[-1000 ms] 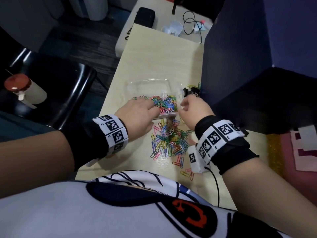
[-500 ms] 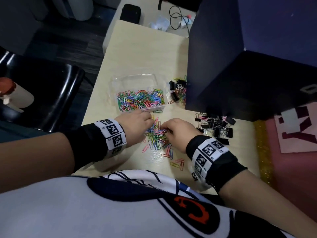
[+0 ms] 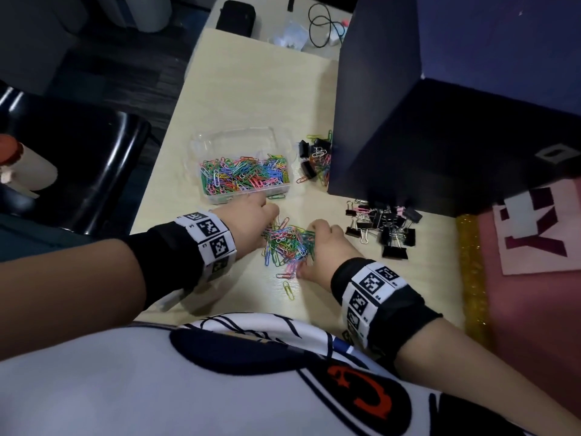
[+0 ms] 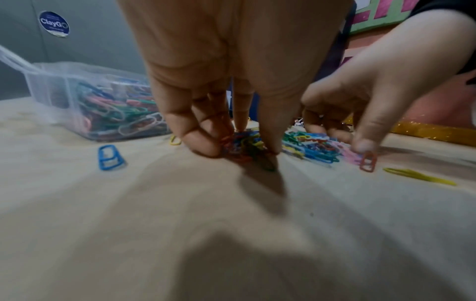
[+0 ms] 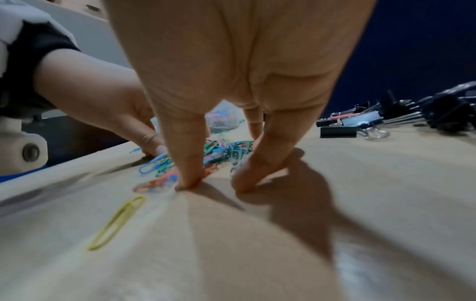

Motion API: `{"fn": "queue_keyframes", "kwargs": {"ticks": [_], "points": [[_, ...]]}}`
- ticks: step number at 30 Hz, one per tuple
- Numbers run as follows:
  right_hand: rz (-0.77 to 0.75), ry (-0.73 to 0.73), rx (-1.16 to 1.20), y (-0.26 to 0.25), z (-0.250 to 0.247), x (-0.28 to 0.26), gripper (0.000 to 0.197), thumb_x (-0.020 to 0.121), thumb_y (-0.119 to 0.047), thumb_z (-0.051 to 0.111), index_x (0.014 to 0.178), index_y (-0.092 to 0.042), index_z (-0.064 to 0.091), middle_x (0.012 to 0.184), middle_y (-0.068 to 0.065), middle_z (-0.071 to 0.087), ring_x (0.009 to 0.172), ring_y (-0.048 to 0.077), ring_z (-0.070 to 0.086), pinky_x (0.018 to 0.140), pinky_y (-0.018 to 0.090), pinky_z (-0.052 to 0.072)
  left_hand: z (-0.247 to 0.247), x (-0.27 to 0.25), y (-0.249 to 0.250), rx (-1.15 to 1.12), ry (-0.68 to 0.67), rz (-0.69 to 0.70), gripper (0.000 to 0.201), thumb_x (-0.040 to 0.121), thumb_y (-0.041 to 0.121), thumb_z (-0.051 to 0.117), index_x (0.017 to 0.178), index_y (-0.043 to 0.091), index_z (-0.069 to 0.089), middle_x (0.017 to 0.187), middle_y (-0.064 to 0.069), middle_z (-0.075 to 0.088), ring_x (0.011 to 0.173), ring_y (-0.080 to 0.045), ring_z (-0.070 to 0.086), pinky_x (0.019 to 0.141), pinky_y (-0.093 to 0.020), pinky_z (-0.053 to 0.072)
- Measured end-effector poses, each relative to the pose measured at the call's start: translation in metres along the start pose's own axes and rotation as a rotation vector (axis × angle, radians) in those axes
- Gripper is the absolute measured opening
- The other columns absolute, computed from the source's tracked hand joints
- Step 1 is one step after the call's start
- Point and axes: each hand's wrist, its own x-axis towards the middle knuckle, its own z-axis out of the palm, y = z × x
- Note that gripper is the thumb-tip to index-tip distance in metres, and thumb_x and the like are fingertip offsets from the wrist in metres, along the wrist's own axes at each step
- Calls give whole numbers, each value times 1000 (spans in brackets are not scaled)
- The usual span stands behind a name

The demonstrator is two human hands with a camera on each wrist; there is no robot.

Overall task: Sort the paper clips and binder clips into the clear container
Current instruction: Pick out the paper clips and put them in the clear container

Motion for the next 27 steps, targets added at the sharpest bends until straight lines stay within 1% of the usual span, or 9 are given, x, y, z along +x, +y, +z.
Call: {"fn": "queue_keyframes", "kwargs": {"ticks": [4,7,8,10,13,16,20,23,27], "points": [[-77,103,65,-7,-1,11,60,81,-37,69,127,-15,38,126,9,36,109,30,53,97,39,45,0,5,4,-22,16,-35,34,87,24,62,116,12,49,115,-12,50,102,-31,56,84,-39,49],[-157,90,27,-15,3,13,76,66,-51,78,126,-24,39,123,7,32,112,30,46,99,41,44,0,6,3,-39,16,-50,32,87,27,62,111,12,49,114,-12,53,101,-32,56,81,-38,48],[-186,82,-13,-18,5,13,74,67,-50,78,125,-25,39,122,7,32,112,31,45,99,42,44,0,6,3,-45,22,-47,30,87,27,62,110,12,49,113,-12,54,100,-32,56,80,-37,48],[-227,89,-55,-21,8,16,59,77,-42,72,123,-22,43,121,8,33,109,32,46,95,41,46,-2,6,1,-62,33,-46,28,87,27,62,108,12,51,110,-11,58,98,-31,57,79,-36,47],[-244,116,-30,-20,3,22,36,88,-24,58,122,-17,48,118,10,38,103,33,51,88,35,46,-4,4,-2,-90,56,-63,27,86,30,63,107,14,53,106,-8,62,98,-28,57,78,-34,47],[-218,121,-32,-16,-4,26,31,91,-13,51,121,-19,52,118,10,41,101,31,53,84,31,42,-6,1,-6,-133,96,-90,28,87,31,63,108,14,55,105,-7,64,98,-27,57,74,-29,41],[-146,116,-3,-18,-23,29,26,90,-14,56,115,-23,59,117,7,48,105,28,55,80,27,38,-16,-6,-11,-175,151,-77,26,86,31,64,106,15,56,102,-8,64,94,-28,58,75,-30,42],[-142,168,18,-28,-42,29,18,89,-20,61,106,-23,64,118,6,55,107,26,55,85,27,41,-31,-11,-19,-217,204,-76,26,86,29,64,106,14,58,101,-7,64,94,-28,57,74,-29,40],[-200,221,68,-53,-61,33,9,86,-24,64,95,-24,63,113,5,60,97,26,59,84,29,46,-54,-16,-33,-241,319,-100,28,84,28,66,108,14,60,100,-8,65,94,-30,59,77,-32,43]]}}
